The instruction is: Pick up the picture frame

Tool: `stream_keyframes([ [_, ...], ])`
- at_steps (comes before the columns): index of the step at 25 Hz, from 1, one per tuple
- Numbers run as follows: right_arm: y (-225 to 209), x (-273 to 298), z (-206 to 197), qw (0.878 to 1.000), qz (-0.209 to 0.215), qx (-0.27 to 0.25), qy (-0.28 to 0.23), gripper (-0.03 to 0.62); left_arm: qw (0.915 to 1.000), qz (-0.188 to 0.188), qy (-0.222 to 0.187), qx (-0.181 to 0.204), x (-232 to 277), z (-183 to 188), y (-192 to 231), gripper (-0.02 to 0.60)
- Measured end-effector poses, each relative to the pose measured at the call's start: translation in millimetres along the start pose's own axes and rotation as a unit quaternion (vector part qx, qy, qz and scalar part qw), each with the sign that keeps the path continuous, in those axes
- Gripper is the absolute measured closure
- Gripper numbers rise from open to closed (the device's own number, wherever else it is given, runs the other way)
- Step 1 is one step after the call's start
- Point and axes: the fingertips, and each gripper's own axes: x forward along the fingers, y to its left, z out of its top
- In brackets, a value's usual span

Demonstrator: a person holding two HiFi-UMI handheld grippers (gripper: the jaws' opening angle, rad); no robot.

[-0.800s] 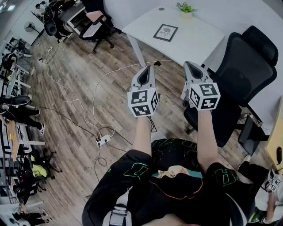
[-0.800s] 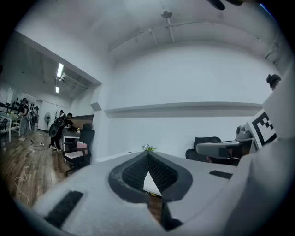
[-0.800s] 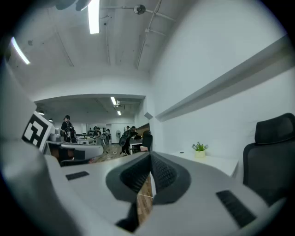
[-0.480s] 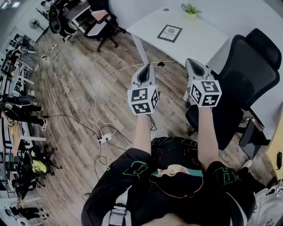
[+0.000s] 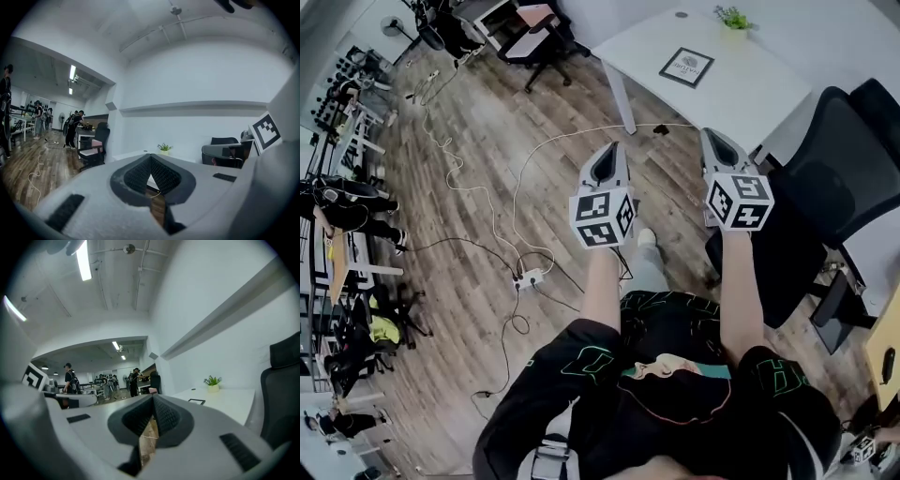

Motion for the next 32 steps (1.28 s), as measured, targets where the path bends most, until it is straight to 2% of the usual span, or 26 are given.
stream_keyframes([
  [4,-5,24,-1,1.0,0.008,0.004,-0.001,0.589,0.9999,-0.002,0.013,-0.011,24,-10,13,0.58],
  [7,-41,33,2,0.999,-0.037,0.026,-0.006,0.589,0.9998,-0.018,0.003,-0.01,47,-4,14,0.58],
  [9,-55,44,3,0.997,-0.072,0.003,0.003,0.589,0.9997,-0.024,0.002,-0.01,64,-1,22,0.58],
  [10,-56,52,5,0.997,-0.077,-0.006,0.005,0.589,0.9996,-0.027,0.002,-0.012,73,-1,26,0.58],
  [16,-40,122,16,0.999,-0.048,-0.003,0.003,0.589,0.9992,-0.037,0.0,-0.018,125,11,56,0.58],
  [23,-4,206,48,1.0,-0.007,-0.024,-0.012,0.589,0.9991,-0.015,-0.032,-0.025,166,45,121,0.58],
  [32,36,296,62,0.998,0.033,-0.046,-0.013,0.589,0.9975,0.014,-0.059,-0.035,198,69,203,0.58],
])
